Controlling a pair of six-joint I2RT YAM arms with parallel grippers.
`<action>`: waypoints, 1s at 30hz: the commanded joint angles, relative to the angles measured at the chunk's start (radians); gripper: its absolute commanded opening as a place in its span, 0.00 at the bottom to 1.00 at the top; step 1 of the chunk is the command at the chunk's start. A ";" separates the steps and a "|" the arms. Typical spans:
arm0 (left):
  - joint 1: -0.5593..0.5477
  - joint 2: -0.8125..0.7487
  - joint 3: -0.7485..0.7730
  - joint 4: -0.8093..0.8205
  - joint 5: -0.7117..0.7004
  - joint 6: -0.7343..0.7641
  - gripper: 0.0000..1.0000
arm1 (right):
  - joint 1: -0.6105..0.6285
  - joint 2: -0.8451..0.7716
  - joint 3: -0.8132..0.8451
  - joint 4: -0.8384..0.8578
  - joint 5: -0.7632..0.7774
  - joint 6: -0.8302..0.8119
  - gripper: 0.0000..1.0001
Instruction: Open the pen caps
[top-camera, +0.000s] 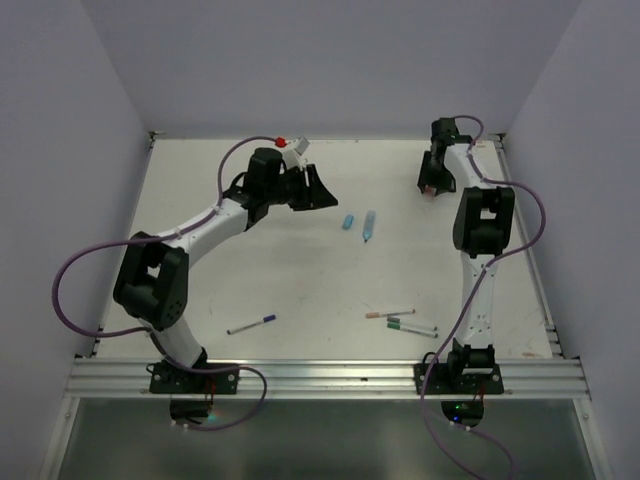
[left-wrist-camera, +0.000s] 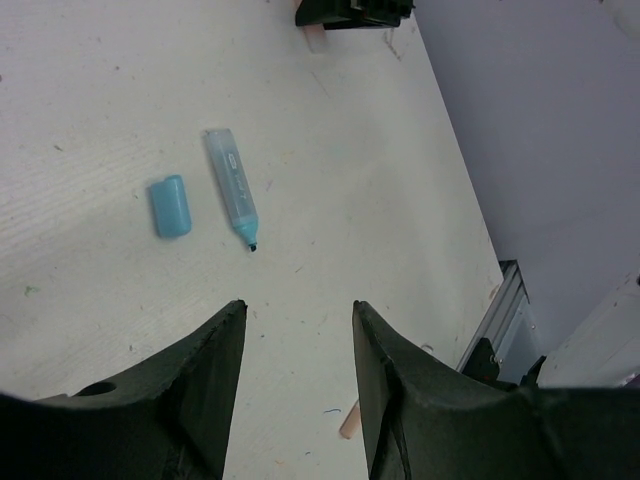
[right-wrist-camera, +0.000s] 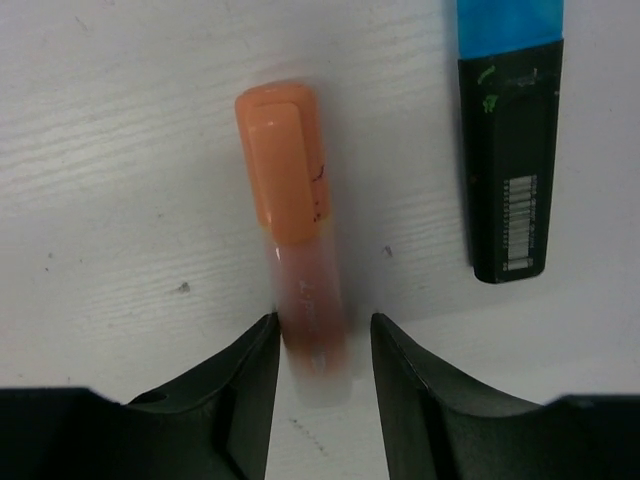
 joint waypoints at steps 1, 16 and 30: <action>0.006 -0.056 -0.019 0.040 -0.020 -0.005 0.49 | -0.002 0.014 0.010 -0.003 0.039 -0.018 0.45; 0.021 -0.056 0.024 0.040 0.051 -0.059 0.54 | 0.086 -0.172 0.043 -0.060 -0.114 0.026 0.00; 0.045 0.036 0.079 0.138 0.172 -0.214 0.55 | 0.393 -0.716 -0.511 -0.069 -0.439 0.026 0.00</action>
